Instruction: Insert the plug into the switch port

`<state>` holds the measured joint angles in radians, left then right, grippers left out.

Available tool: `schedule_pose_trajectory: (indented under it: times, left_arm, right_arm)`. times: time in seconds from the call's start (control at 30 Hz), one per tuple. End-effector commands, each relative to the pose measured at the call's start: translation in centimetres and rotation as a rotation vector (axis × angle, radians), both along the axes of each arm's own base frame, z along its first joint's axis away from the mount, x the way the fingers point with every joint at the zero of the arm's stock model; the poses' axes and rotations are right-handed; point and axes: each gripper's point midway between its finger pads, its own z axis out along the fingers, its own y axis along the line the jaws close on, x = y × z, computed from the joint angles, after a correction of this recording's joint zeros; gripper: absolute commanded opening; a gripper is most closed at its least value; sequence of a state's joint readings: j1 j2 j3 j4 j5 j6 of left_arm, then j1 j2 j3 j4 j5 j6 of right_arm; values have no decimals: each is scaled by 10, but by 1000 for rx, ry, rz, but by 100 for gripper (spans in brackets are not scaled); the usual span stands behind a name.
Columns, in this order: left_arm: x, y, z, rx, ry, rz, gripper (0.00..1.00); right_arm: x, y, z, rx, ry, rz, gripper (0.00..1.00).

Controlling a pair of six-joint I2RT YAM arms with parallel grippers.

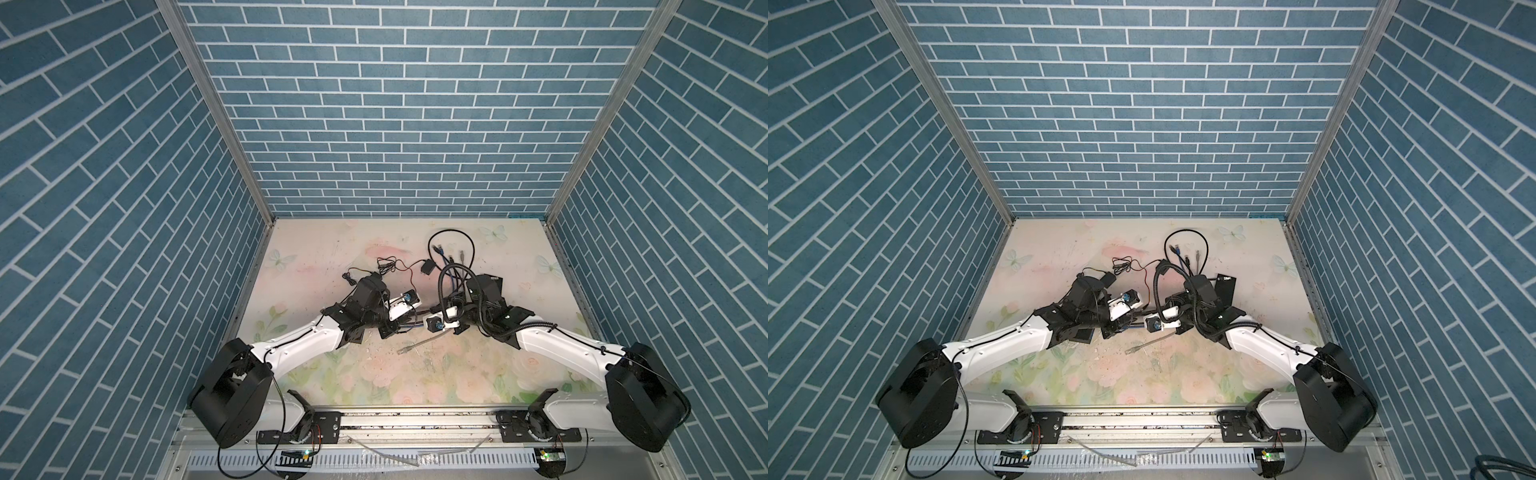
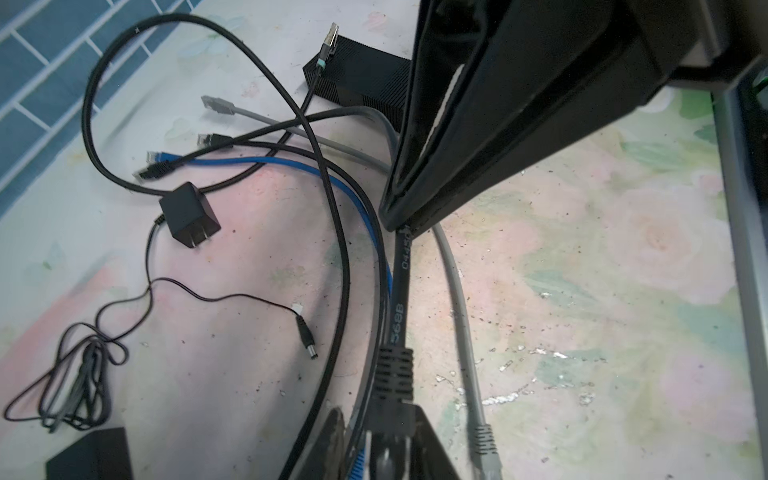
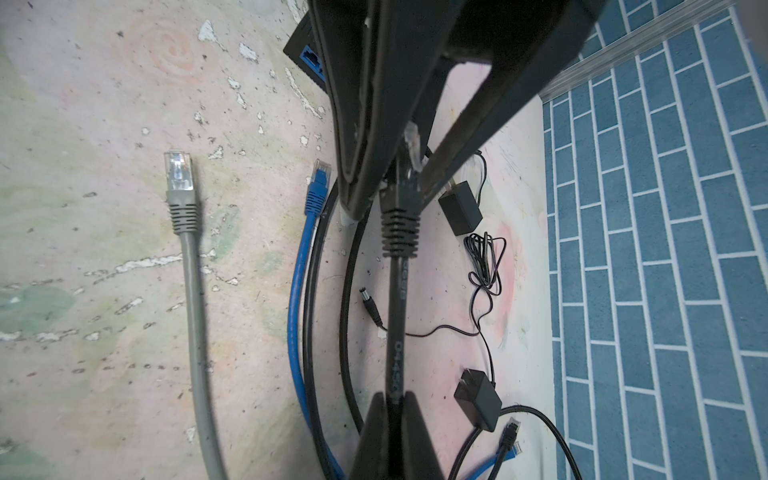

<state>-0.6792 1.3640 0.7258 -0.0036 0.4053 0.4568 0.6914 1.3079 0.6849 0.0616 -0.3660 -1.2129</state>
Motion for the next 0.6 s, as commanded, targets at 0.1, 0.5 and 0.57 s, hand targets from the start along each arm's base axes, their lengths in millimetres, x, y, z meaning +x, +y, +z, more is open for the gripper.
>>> schedule_pose_trajectory:
  times: [0.1,0.5,0.57]
  left_arm:
    - [0,-2,-2,22,10,-14,15]
    - [4,7,-2,-1,-65,32,15]
    - [3,7,2,-12,-78,35,15]
  right_arm:
    - [-6,4,3,15,-23,46,0]
    - [-25,19,12,154,276,59,21]
    - [-26,21,17,199,318,74,24]
